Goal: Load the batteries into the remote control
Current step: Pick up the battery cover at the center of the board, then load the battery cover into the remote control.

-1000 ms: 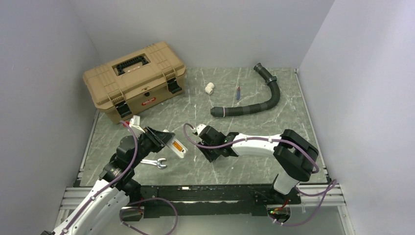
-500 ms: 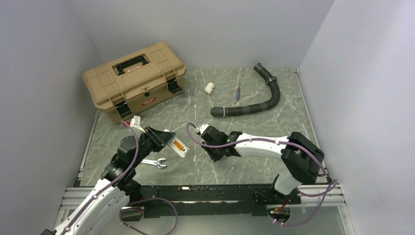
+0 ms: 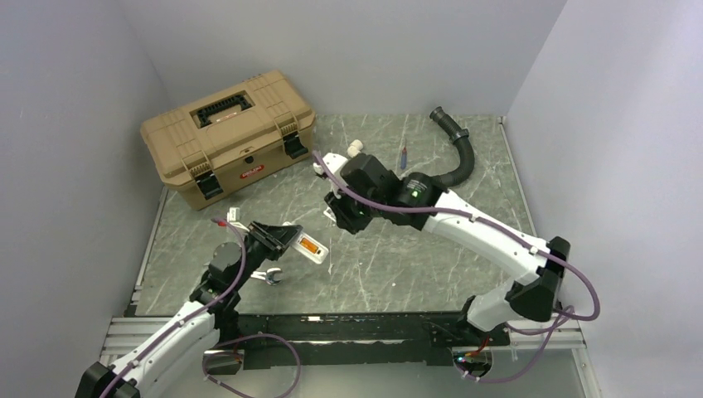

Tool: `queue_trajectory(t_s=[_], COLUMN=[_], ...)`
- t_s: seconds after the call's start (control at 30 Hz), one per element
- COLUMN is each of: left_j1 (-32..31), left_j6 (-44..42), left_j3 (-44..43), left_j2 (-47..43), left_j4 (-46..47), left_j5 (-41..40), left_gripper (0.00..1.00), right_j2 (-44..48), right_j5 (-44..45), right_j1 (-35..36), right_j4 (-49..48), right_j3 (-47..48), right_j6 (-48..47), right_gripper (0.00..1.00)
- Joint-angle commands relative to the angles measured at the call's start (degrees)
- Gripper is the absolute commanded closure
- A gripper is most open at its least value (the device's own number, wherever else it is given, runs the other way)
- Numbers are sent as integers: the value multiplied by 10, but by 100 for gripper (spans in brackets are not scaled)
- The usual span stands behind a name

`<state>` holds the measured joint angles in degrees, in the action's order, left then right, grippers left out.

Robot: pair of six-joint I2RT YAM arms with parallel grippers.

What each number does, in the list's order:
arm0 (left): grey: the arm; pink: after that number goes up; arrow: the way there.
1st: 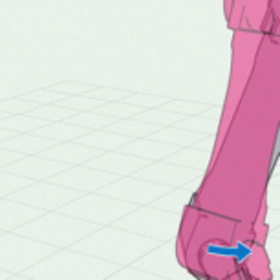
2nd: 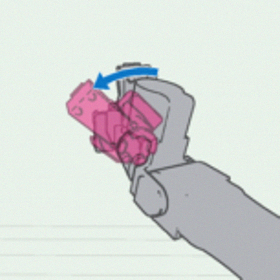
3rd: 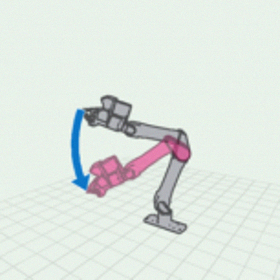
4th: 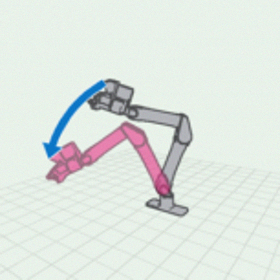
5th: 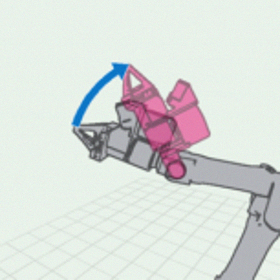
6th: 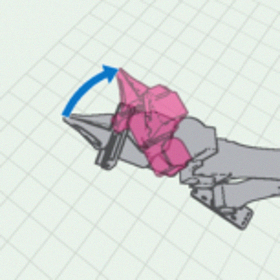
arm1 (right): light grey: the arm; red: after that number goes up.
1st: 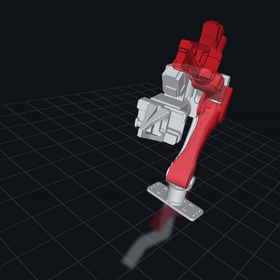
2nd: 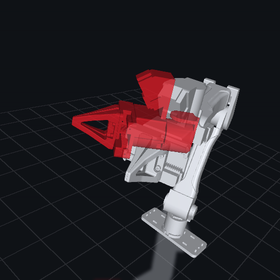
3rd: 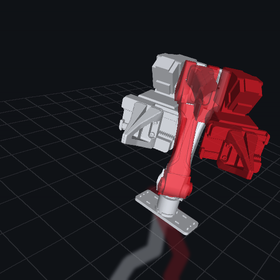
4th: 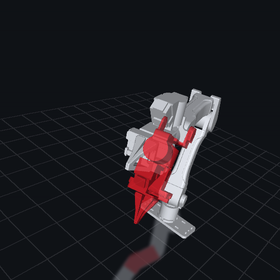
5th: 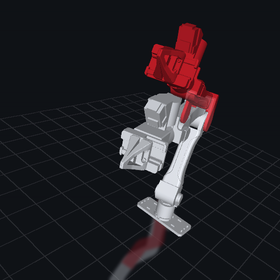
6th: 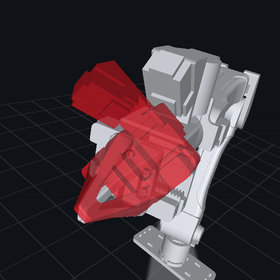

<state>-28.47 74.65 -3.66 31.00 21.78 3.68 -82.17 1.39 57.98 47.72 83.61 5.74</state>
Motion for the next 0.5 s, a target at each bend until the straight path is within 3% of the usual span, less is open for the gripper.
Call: queue_trajectory(t_s=[0.0, 0.2, 0.47], left_j1=[3, 3, 3], left_j6=[39, 61, 61], left_j3=[5, 24, 17], left_j2=[-6, -7, -18], left_j4=[119, 148, 117], left_j5=[-28, -35, -55], left_gripper=[100, 100, 100], right_j2=[-75, -149, -220], right_j5=[-54, -55, -21], right_j1=[6, 22, 41], right_j4=[140, 201, 221], right_j3=[125, 231, 288], right_j6=[-40, -53, -53], right_gripper=[100, 100, 100])
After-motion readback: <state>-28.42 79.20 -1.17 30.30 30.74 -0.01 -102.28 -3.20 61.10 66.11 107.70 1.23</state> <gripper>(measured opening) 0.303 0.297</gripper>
